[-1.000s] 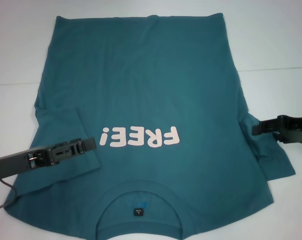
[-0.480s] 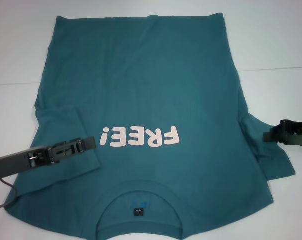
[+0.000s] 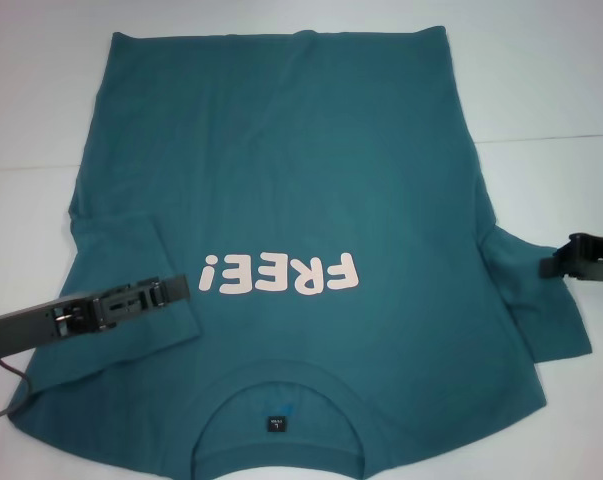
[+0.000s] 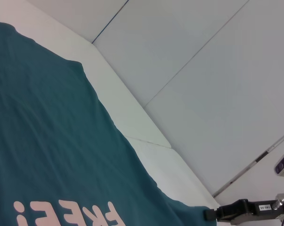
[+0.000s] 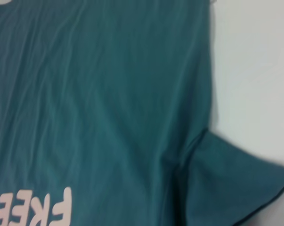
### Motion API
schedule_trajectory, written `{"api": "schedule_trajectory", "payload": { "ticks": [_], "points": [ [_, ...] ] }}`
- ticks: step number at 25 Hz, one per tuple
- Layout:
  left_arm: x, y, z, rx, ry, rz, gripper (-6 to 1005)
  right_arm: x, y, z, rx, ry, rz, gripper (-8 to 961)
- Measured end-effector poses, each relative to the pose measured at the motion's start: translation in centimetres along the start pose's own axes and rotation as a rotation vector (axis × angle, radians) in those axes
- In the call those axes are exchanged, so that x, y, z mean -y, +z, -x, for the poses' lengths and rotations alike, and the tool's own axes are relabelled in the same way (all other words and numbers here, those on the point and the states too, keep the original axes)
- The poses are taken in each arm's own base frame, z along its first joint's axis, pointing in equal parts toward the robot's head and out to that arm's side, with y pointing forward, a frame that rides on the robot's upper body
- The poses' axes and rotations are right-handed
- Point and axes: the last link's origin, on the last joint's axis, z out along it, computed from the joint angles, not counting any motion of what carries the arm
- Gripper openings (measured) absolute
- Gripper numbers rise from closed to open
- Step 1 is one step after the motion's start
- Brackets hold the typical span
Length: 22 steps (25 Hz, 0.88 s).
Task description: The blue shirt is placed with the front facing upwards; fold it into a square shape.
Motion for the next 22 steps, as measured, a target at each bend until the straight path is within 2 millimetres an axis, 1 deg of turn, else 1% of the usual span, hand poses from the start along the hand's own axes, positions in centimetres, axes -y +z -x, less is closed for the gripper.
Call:
{"api": "schedule_trajectory", "payload": {
  "ticks": [5, 12, 17, 21, 22],
  "points": [
    [0.0, -0.2, 0.1, 0.000, -0.002, -0.002, 721, 0.6, -0.8, 0.9, 0.033, -0.006, -0.025, 6],
    [0.0, -0.3, 0.2, -0.001, -0.005, -0.001, 720, 0.6, -1.5, 2.3, 0.048, -0.040, -0.068, 6],
    [0.1, -0.5, 0.2, -0.008, -0.010, -0.003, 720, 0.1, -1.7, 3.4, 0.042, -0.091, -0.109, 7],
    [0.1, -0.5, 0.2, -0.008, -0.014, -0.004, 720, -0.9, -1.7, 4.6, 0.025, -0.150, -0.168, 7],
    [0.1, -0.6, 0.2, -0.008, -0.014, -0.005, 720, -0.9, -1.7, 4.6, 0.025, -0.150, -0.168, 7]
  ]
}}
